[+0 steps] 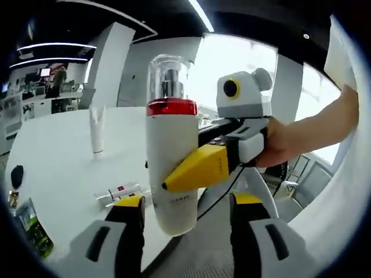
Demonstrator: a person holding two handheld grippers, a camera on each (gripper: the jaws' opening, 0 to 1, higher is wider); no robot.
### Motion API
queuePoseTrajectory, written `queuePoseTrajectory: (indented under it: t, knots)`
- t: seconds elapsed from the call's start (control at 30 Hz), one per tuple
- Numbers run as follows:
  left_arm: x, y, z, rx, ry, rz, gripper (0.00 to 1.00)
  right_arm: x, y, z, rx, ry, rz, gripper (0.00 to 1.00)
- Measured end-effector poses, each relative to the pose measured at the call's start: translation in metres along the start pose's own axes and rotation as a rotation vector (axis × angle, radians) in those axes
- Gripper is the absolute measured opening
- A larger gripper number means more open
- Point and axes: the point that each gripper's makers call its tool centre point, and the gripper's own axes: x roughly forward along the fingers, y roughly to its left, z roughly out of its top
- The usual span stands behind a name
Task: Arrange the skincare products in the storage area until every visible bottle or jar stands upright without overlapping.
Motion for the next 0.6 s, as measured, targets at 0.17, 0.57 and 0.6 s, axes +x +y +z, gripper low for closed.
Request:
queuePoseTrajectory:
  t: [0.17,0.57,0.6]
  knots:
    - [-0.004,-0.013,0.008,-0.036,-0.042,-0.06,0.49,0.001,0.024,0.003,0.013,0.012,0.118,0.23]
    - [-0.022,-0.021,0.013,-0.088,-0.086,-0.098,0.34,0.011,0.059,0.004,0.044,0.033,0.267,0.23]
    - [-0.023,-0.022,0.015,-0.099,-0.095,-0.099,0.34,0.011,0.06,0.005,0.049,0.029,0.274,0.23]
